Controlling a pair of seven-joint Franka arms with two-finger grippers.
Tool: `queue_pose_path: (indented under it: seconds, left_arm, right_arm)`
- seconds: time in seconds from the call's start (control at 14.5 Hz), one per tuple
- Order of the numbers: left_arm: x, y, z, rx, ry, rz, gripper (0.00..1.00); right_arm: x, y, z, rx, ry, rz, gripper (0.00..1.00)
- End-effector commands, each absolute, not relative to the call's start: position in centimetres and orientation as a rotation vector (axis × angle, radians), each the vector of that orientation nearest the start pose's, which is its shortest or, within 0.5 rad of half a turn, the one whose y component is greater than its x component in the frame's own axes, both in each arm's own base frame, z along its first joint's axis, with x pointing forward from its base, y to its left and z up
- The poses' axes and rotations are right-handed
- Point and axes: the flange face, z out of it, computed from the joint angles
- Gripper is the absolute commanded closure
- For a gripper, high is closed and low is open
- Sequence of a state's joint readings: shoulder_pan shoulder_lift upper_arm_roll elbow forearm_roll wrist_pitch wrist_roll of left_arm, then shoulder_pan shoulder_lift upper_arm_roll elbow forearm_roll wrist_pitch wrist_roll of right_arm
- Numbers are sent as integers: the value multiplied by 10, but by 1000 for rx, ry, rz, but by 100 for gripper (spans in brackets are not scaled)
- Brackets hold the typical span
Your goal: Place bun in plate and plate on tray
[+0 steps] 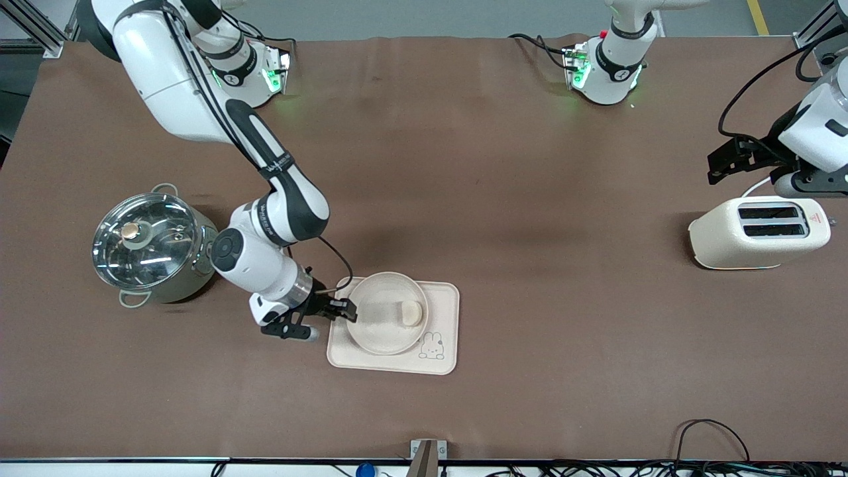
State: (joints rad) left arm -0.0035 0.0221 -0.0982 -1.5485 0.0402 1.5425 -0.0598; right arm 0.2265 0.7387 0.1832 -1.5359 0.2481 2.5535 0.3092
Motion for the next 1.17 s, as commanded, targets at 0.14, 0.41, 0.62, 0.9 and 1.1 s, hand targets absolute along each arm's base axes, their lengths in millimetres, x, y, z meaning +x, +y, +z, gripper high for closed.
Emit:
queue_pose_path:
  seconds: [0.14,0.41,0.62,0.9,1.1]
  left_arm:
    - [557,-53,623,-3103,66,21,0]
    - [556,-55,625,-3103,68,16,0]
    - [555,-54,628,-3105,70,7,0]
    - [553,-54,628,-3114,87,23,0]
    - [552,-58,629,-3110,82,20,0]
  right_arm:
    - [707,176,327,-2955,60,-327,0]
    - [692,125,412,-3016,76,-264,0]
    - [659,84,488,-3057,155,-206,0]
    - [594,40,556,-3109,179,-266,0]
    - [545,1,585,-3158,46,-323,0]
